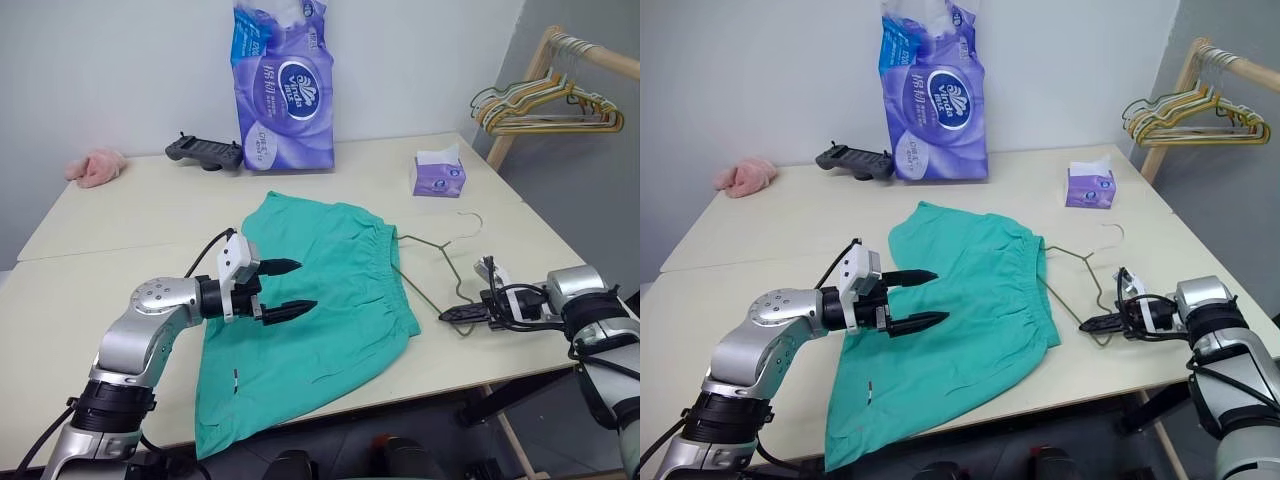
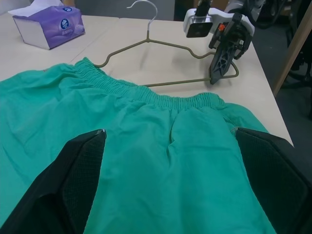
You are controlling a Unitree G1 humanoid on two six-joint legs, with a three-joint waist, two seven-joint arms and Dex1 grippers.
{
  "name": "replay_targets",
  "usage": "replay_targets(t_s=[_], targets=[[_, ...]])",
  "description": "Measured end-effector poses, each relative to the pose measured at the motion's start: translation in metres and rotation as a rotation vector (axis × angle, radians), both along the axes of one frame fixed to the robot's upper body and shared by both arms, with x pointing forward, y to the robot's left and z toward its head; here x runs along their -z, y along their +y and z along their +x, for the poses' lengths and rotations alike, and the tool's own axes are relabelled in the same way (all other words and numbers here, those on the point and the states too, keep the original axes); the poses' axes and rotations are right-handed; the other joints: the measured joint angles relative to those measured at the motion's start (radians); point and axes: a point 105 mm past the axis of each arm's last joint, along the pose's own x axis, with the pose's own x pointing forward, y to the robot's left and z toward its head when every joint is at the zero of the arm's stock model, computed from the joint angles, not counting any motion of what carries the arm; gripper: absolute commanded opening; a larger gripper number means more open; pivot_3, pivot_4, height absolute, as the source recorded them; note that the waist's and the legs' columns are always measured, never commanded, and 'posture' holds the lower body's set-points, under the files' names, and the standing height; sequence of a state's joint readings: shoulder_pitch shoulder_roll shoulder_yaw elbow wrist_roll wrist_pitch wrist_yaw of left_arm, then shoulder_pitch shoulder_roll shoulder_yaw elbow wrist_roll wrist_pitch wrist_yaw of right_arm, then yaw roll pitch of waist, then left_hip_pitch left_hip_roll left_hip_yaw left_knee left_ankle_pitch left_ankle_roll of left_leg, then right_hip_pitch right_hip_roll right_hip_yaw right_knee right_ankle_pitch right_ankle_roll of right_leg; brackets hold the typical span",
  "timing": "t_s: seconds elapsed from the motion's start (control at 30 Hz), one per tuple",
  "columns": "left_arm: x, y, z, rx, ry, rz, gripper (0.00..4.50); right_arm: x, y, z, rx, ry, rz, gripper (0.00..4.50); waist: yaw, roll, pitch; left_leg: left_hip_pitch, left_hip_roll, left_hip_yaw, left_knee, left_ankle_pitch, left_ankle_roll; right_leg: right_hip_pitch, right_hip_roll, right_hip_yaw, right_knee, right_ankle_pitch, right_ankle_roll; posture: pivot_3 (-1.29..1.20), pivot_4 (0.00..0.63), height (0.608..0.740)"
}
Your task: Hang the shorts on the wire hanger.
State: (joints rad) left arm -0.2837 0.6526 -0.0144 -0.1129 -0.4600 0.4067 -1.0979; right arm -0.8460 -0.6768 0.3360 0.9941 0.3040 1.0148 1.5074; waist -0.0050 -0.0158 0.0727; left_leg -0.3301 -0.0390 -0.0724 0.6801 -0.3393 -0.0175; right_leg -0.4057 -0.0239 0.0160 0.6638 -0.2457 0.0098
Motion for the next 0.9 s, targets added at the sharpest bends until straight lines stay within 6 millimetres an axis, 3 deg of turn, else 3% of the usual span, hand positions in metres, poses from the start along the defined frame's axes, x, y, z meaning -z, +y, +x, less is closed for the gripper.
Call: replay_targets(t_s=[0.37, 0.9], targets=[[0.0009, 0.0002, 0.0003, -0.008, 0.000, -0.001, 4.49, 0.0020, 0.0058, 0.0098, -0.017, -0.039, -0.028, 0.00, 0.000, 0.000, -0.001, 0.000, 0.000, 0.000, 0.000, 0.000, 0.000, 0.000, 0.000, 0.000, 0.000, 0.000, 0.000, 0.07, 0.028, 0.740], [0.0036, 0.0013, -0.0005, -0.019, 0.005, -0.001, 4.49, 0.0061, 0.0069, 0.0042, -0.137, -0.029, -0.134, 0.00, 0.006, 0.000, -0.003, 0.000, 0.000, -0.001, 0.000, 0.000, -0.001, 0.000, 0.000, 0.000, 0.000, 0.000, 0.000, 0.08, 0.024, 0.740]])
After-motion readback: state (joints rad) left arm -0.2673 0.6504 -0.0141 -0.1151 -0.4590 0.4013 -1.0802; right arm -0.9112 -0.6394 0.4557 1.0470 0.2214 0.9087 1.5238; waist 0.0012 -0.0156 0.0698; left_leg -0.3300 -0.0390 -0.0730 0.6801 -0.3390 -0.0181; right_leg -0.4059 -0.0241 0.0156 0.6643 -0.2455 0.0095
